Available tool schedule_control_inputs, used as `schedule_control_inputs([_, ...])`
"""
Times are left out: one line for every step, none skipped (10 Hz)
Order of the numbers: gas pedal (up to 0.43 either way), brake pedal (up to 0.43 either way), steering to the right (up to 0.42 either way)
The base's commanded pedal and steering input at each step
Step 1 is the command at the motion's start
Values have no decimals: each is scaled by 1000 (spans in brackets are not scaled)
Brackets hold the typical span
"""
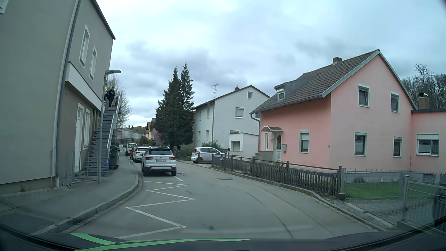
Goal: Follow the waypoints while adhering to traffic rules and regulations
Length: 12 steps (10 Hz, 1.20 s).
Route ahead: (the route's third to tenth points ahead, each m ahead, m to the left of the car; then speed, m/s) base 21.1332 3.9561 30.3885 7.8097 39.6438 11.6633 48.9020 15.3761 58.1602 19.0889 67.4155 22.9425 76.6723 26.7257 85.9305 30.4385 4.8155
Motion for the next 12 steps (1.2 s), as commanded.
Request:
schedule_control_inputs([79, 0, 55])
schedule_control_inputs([59, 0, 38])
schedule_control_inputs([8, 0, 21])
schedule_control_inputs([0, 0, 14])
schedule_control_inputs([0, 0, 10])
schedule_control_inputs([0, 0, 3])
schedule_control_inputs([0, 0, -2])
schedule_control_inputs([0, 0, -10])
schedule_control_inputs([0, 0, -24])
schedule_control_inputs([0, 0, -36])
schedule_control_inputs([0, 0, -41])
schedule_control_inputs([0, 0, -39])
